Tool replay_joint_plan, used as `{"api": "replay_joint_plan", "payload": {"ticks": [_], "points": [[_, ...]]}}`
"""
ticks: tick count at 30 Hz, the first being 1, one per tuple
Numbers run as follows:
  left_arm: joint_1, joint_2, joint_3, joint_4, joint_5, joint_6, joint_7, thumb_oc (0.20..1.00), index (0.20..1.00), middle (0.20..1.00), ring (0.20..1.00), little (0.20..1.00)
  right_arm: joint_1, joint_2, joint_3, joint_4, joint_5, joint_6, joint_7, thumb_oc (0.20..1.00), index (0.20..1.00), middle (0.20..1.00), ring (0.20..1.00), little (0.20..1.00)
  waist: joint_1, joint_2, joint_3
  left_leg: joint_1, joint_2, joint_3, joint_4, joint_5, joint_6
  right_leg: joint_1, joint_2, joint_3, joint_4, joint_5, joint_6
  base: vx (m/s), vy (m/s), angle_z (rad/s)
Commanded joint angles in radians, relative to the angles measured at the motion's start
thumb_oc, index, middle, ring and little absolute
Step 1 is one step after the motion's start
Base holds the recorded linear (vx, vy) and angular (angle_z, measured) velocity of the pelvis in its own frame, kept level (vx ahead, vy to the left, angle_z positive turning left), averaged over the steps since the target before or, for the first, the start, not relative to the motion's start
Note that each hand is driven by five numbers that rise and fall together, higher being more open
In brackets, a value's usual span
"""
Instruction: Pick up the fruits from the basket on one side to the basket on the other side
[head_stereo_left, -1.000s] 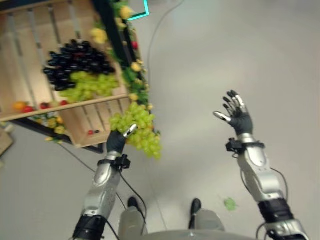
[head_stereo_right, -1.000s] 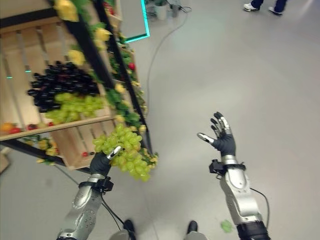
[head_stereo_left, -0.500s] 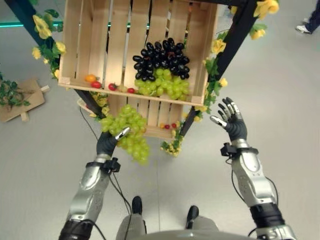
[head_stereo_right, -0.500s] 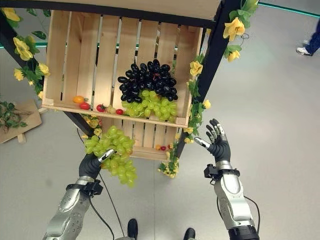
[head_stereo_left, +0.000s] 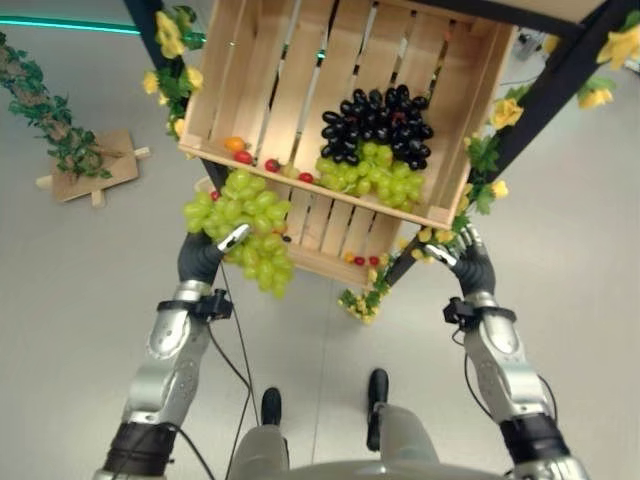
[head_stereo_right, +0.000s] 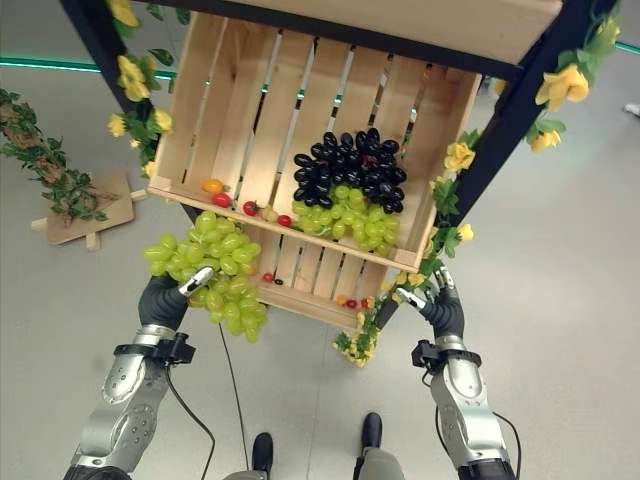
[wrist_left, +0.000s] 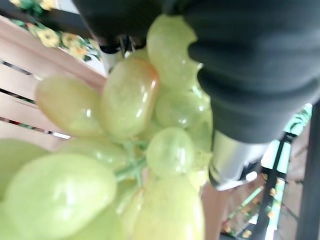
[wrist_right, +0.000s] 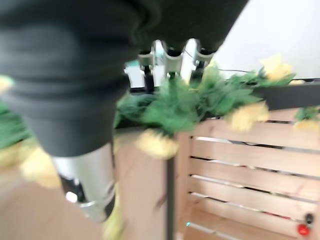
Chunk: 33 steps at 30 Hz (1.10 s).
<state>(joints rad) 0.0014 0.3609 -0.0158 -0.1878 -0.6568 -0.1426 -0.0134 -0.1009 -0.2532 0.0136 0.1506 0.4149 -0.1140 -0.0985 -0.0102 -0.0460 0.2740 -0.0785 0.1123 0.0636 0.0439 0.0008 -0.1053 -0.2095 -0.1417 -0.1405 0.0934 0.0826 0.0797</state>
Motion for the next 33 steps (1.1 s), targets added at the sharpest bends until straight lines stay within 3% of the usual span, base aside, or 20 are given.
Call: {"api": "replay_joint_plan", "payload": {"ticks": [1,11,23,33], "points": [[-0.079,-0.016,0.034,-0.155,-0.068,-0.075,-0.045,0.200,0.200,0.200,0.200,0.200,-0.051,-0.031,-0.003,-0.028,0.027,-0.035,0.013,1.000,1.000,1.000,1.000,1.000,-0.017,0.007,-0.046,0.038,-0.043,0.001,0.017,-0.128,0.040,0.100,-0.052,-0.033,0.024,-0.159,0.075,0.04,-0.063,-0.26],[-0.186,-0.010,0.036,-0.163,-0.057,-0.096,0.018,0.200,0.200,0.200,0.200,0.200,-0.036,-0.039,0.024,0.028,0.029,-0.017,0.032,1.000,1.000,1.000,1.000,1.000,-0.025,0.014,-0.078,0.067,-0.034,0.004,0.006,-0.137,0.025,0.163,-0.052,-0.058,-0.012,-0.174,0.066,0.04,-0.049,0.00],[-0.538,0.140,-0.069,0.050,-0.083,-0.132,0.108,0.200,0.200,0.200,0.200,0.200,-0.051,-0.039,0.106,0.108,0.042,0.009,0.054,1.000,1.000,1.000,1.000,1.000,-0.067,0.034,-0.101,0.106,-0.028,0.026,-0.018,-0.132,0.014,0.200,-0.054,-0.058,-0.034,-0.171,0.078,0.02,-0.003,0.02],[-0.491,0.165,-0.051,-0.057,-0.098,-0.139,0.079,0.200,0.200,0.200,0.200,0.200,-0.059,-0.029,0.108,0.127,0.049,0.003,0.061,1.000,1.000,1.000,1.000,1.000,-0.064,0.037,-0.102,0.101,-0.034,0.025,-0.012,-0.138,0.019,0.199,-0.065,-0.055,-0.032,-0.166,0.084,0.00,0.000,0.00]]}}
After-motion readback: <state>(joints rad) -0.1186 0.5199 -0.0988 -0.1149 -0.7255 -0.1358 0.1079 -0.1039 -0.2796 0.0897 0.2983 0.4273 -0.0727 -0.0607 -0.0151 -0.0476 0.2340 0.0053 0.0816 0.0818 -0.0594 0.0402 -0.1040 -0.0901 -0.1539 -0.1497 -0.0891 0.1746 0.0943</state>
